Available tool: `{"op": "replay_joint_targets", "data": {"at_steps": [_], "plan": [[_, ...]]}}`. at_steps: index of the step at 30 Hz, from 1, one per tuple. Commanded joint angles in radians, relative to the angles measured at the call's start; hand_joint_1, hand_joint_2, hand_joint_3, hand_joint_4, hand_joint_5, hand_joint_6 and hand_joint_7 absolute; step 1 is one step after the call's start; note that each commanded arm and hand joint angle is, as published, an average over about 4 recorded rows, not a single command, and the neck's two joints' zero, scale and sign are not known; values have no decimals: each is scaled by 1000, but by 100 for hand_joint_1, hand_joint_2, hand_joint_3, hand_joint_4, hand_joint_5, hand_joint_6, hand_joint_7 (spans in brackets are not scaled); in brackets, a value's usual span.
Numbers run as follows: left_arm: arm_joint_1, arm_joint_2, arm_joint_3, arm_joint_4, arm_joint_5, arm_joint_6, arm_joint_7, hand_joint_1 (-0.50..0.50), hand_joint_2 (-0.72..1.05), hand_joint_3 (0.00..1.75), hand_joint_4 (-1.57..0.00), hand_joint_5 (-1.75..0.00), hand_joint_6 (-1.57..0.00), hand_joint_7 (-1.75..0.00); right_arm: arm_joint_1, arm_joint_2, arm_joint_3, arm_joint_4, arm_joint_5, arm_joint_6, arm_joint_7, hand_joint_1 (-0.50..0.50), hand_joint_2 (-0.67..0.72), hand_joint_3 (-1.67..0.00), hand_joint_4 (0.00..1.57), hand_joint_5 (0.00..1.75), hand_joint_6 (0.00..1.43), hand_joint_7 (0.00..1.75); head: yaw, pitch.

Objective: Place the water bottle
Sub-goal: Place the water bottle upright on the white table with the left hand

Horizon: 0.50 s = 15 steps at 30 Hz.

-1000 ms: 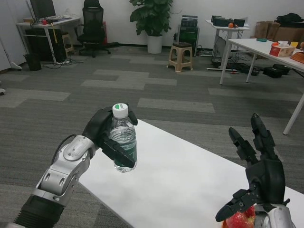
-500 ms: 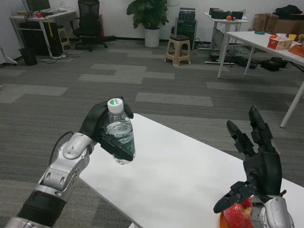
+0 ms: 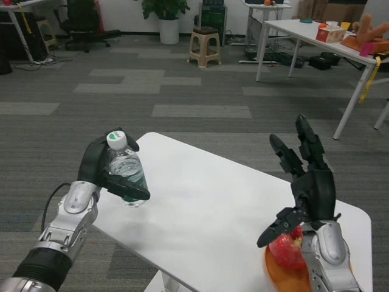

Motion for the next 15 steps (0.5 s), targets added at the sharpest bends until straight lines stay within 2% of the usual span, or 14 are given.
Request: {"op": "replay_joint_targets", "data": {"at_steps": [1,11,15], "plan": [[-58,3,-13,67,3,-64,26,50,7,9,-146,-175,-81,-161,-17,-3,-14,11,5,-4,-5,-8,69,0,49,0,0,0,-7,2],[-125,9,-27,242,87,-152,69,50,7,9,-141,-175,-78,-161,-20,-2,-18,23,5,-3,-5,-8,66,0,49,0,0,0,7,3],[-148,11,-27,293,141,-189,89,50,7,9,-137,-175,-76,-168,-20,-1,-16,25,5,-3,-5,-8,68,0,49,0,0,0,3,-5]]}}
